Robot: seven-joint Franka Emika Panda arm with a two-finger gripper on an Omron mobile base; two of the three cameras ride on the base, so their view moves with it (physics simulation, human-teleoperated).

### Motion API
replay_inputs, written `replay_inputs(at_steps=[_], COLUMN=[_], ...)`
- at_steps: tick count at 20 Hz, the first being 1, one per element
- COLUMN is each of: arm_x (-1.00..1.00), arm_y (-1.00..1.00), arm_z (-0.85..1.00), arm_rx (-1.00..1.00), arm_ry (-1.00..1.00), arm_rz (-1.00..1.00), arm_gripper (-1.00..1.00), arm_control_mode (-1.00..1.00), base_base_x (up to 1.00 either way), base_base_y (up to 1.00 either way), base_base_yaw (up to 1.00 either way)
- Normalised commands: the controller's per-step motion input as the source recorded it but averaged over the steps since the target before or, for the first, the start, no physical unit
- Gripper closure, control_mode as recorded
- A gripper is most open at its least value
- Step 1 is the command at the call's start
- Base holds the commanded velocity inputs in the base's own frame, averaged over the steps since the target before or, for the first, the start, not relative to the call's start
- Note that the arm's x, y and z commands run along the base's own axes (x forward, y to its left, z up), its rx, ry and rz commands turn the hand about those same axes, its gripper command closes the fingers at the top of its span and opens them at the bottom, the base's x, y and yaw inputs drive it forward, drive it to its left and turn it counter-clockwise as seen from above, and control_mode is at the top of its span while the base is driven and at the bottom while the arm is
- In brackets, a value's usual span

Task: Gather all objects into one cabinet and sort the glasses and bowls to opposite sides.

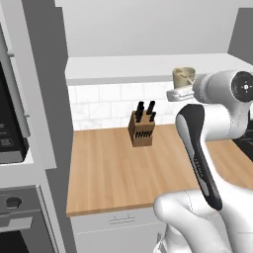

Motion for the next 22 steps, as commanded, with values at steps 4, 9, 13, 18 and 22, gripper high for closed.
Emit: replay_inputs(at_steps=[4, 9, 13, 18, 22], arm_x=[0.0, -0.1, -0.31, 0.0, 0.0], arm_y=[0.0, 0.0, 0.0, 0.0, 0.0], arm_z=[0.0, 0.0, 0.0, 0.0, 0.0], arm_rx=[0.0, 0.0, 0.0, 0.0, 0.0], arm_ry=[-0.01, 0.0, 0.07, 0.0, 0.0], arm_rz=[0.0, 0.0, 0.0, 0.0, 0.0], arm_gripper=[1.0, 1.0, 1.0, 1.0, 1.0], arm_control_mode=[-1.0, -1.0, -1.0, 1.0, 1.0], base_base_x=[0.0, 0.0, 0.0, -0.6, -0.94], base_base_y=[0.0, 0.0, 0.0, 0.0, 0.0], base_base_yaw=[0.0, 0.0, 0.0, 0.0, 0.0])
